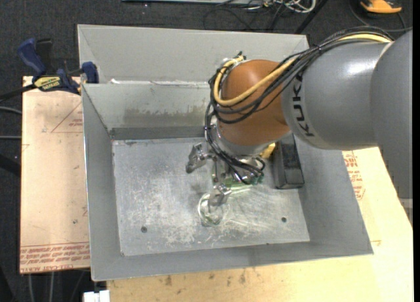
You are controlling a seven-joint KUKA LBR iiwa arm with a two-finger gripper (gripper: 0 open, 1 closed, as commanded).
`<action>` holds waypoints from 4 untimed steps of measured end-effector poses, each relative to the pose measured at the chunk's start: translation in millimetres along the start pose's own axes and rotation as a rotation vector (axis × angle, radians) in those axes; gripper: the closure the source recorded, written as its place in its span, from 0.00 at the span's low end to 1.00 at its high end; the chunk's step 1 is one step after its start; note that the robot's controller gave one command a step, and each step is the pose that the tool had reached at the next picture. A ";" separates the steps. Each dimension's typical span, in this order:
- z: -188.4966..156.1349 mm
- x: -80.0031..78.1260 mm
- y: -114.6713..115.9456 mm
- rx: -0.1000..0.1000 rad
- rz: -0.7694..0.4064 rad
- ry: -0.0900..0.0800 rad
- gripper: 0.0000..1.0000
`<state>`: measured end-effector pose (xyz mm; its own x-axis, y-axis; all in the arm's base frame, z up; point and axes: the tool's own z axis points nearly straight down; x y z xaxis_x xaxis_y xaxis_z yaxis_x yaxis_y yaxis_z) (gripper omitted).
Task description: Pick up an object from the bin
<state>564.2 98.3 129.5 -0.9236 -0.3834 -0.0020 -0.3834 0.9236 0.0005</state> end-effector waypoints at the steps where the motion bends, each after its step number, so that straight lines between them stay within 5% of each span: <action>1: 27.8 8.9 -60.5 -0.002 -0.065 -0.004 1.00; 2: 27.8 8.9 -60.5 -0.002 -0.065 -0.004 1.00; 3: 36.3 24.0 -65.0 0.002 -0.180 -0.028 1.00; 4: 38.1 31.2 -69.0 0.004 -0.270 -0.031 1.00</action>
Offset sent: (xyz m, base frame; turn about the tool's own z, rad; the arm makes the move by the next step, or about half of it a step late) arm 0.0000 0.0000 0.0000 0.0000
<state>561.9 22.6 91.3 -0.7874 -0.6157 -0.0322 -0.6157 0.7879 -0.0087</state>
